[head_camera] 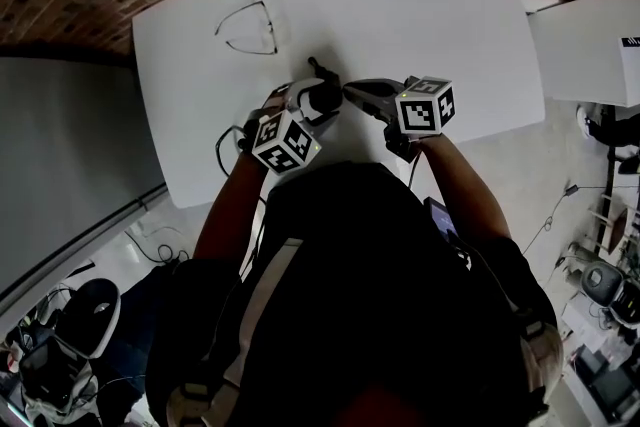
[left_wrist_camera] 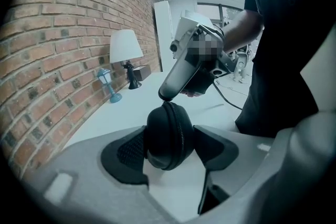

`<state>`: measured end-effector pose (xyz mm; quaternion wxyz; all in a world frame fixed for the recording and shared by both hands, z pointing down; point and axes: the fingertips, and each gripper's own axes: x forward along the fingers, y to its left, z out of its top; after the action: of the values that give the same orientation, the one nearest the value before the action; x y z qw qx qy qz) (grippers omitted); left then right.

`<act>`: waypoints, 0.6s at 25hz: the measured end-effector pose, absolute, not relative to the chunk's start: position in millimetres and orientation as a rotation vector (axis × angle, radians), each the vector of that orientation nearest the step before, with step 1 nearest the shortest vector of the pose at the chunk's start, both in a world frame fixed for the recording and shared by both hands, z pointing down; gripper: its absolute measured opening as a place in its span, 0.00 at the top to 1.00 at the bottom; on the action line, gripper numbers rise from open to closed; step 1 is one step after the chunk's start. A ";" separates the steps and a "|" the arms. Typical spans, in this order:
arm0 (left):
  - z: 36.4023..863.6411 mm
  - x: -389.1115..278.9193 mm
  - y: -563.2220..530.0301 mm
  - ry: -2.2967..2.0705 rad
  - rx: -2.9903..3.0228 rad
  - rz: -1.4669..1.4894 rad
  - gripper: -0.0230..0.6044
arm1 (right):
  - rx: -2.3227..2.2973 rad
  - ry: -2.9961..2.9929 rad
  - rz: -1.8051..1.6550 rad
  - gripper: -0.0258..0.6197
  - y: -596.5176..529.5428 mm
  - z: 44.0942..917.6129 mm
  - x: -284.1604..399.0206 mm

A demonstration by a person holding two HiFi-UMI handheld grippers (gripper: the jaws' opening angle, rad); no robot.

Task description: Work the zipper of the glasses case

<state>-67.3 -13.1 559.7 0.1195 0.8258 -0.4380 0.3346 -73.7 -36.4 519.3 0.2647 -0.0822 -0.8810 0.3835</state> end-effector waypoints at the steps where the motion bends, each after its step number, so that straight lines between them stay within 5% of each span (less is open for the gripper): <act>1: 559.9 -68.4 -12.7 -1.282 2.410 0.977 0.53 | -0.226 -2.381 1.033 0.95 -35.8 519.1 -74.8; 15: 583.3 -62.4 -12.8 -1.272 2.345 0.952 0.52 | -0.265 -2.373 1.000 0.95 -19.7 521.7 -70.3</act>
<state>-62.4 -12.8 583.3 0.1540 0.8180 -0.4437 0.3320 -70.3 -19.7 521.7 0.2727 -0.0984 -0.8820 0.3716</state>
